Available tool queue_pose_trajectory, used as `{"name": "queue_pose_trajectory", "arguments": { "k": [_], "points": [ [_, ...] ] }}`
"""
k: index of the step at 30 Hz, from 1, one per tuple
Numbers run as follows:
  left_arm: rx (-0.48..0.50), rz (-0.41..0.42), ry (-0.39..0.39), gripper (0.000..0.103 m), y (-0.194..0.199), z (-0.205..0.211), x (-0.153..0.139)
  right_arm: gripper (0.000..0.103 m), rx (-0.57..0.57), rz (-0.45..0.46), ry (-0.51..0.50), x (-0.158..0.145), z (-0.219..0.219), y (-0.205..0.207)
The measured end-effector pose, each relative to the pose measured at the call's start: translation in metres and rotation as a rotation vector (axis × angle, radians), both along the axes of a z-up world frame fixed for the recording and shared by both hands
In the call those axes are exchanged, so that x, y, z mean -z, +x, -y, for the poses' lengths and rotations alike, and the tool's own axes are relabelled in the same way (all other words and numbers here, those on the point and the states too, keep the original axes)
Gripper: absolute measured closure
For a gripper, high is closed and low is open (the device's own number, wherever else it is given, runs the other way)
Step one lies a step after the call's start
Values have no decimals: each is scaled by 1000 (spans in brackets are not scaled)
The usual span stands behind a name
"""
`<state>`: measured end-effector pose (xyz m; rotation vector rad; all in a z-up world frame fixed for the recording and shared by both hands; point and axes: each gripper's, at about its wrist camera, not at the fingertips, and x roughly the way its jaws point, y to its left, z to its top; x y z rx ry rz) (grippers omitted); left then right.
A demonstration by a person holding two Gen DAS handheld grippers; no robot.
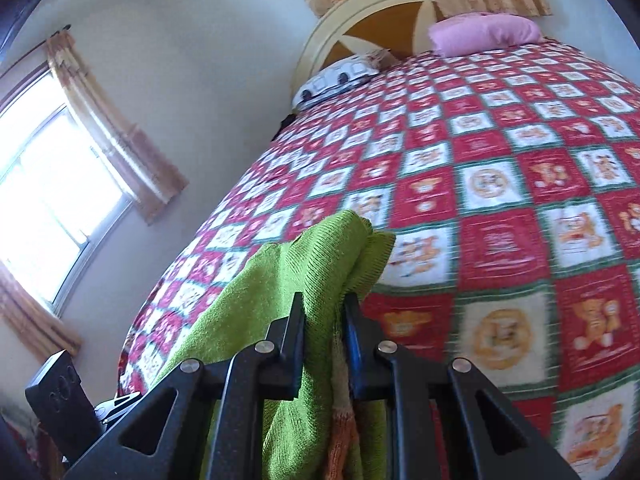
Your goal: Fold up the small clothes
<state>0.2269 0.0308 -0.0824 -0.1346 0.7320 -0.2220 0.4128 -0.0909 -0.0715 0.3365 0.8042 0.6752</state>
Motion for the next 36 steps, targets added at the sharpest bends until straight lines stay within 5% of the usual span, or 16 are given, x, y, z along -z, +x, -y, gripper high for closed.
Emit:
{"name": "queue_pose_trajectory", "arguments": {
  "k": [19,36],
  "points": [
    [-196,37,36,69,-83,-111,-6,86,-233,-16,71,2,-157,-47],
    [-306,32,66,69,-128,-161,3,86,-365,-44,82,11,-240,-75]
  ]
}}
